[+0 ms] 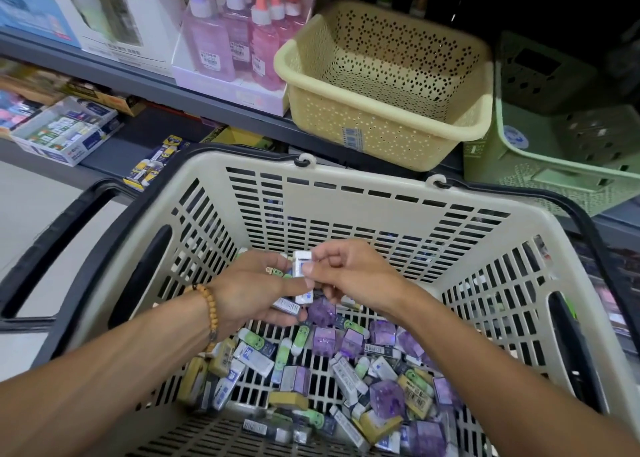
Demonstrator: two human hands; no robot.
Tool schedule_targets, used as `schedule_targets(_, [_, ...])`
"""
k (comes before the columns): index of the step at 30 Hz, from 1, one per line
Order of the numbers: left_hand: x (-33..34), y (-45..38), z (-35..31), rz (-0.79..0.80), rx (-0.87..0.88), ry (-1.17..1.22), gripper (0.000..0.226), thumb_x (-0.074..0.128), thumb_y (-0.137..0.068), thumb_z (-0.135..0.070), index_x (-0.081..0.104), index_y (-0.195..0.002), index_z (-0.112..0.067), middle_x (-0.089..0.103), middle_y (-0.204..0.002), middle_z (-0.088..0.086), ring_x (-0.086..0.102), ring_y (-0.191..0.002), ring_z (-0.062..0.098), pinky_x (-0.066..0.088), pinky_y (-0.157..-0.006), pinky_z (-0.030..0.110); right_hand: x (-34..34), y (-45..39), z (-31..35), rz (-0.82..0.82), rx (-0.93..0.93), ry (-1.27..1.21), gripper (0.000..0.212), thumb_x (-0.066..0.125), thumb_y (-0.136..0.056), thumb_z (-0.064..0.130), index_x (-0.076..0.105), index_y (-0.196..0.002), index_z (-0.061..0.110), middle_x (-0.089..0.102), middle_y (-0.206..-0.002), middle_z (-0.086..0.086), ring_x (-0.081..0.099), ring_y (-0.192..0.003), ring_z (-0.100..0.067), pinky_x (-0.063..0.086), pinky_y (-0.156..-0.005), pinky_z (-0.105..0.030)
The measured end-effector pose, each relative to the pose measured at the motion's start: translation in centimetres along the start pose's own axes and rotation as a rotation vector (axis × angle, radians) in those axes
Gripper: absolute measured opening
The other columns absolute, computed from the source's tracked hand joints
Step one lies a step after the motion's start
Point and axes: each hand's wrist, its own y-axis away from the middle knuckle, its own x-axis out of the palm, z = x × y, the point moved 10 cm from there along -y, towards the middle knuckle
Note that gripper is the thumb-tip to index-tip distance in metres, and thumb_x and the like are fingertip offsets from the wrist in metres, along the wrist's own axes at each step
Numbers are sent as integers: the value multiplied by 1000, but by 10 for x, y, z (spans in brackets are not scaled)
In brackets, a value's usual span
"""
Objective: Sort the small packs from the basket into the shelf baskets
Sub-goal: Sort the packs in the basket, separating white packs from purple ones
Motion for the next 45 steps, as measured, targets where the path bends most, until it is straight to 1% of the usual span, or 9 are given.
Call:
schedule_targets(4, [1, -1, 3, 1, -21, 32, 29, 73, -80, -5, 60, -106, -4, 75, -85, 15, 74, -77, 29, 61, -72, 38, -8, 3, -14, 11, 49, -162, 15, 61, -95, 17, 66, -89, 4, 62, -71, -4, 53, -55, -10, 46, -54, -21])
schedule_targets(11, [-8, -5, 8, -69, -79, 329, 32, 61, -84, 10, 52, -114, 7, 58, -116, 26, 73, -80, 33, 59, -59, 28, -80, 19, -87, -387, 363, -108, 18, 57, -98, 12, 65, -88, 1, 61, -68, -6, 53, -53, -12, 46, -50, -24])
schedule_targets(18, [2, -3, 8, 20, -39, 204, 42, 67, -73, 20, 56, -106, -3, 64, -107, 15, 73, -88, 21, 58, -65, 25, -73, 7, -92, -452, 333, -28, 15, 65, -91, 1, 65, -78, 10, 71, -82, -14, 66, -63, -15, 55, -54, -21])
schedule_targets(23, [2, -3, 4, 12, 12, 60, 32, 71, -73, 18, 62, -94, -5, 67, -101, 16, 73, -84, 21, 57, -63, 21, -80, 12, -55, -542, 170, 333, 35, 58, -95, 20, 67, -78, -9, 69, -71, -15, 56, -54, -15, 53, -62, -29])
schedule_targets(27, [-1, -3, 0, 7, 38, -47, 35, 74, -70, 15, 69, -99, -3, 74, -96, 12, 73, -85, 20, 56, -67, 19, -19, 3, -21, -171, 46, 34, 29, 66, -88, 45, 74, -86, 17, 68, -70, 0, 59, -55, -9, 48, -55, -20])
schedule_targets(29, [-1, -1, -4, 8, 58, -132, 34, 78, -69, 11, 73, -97, -7, 76, -94, 7, 73, -87, 16, 56, -71, 18, 3, -1, -11, -80, 11, 20, 18, 73, -85, 39, 74, -90, 22, 71, -72, 2, 61, -56, -7, 50, -55, -21])
schedule_targets(33, [-6, 1, 1, 1, 25, -146, 35, 77, -71, 9, 70, -104, -1, 73, -101, 12, 72, -92, 21, 58, -80, 26, 4, -3, -1, -143, -54, 29, 8, 74, -85, 26, 72, -86, 18, 64, -63, 6, 59, -53, -5, 50, -55, -19])
schedule_targets(39, [-51, 31, 26, -89, -108, -93, 12, 64, -83, 5, 69, -94, 6, 70, -87, 18, 65, -74, 21, 55, -64, 25, -10, -13, -17, -197, 51, -105, 13, 65, -93, 17, 65, -93, 4, 68, -75, -8, 61, -53, -11, 50, -51, -20])
schedule_targets(45, [-78, 50, 37, -221, -138, -5, 25, 49, -89, 12, 66, -102, -1, 66, -105, 19, 62, -83, 23, 51, -66, 30, 33, -62, -18, -147, 107, -61, 17, 60, -96, 17, 67, -89, 3, 63, -68, -3, 55, -47, -6, 48, -48, -20])
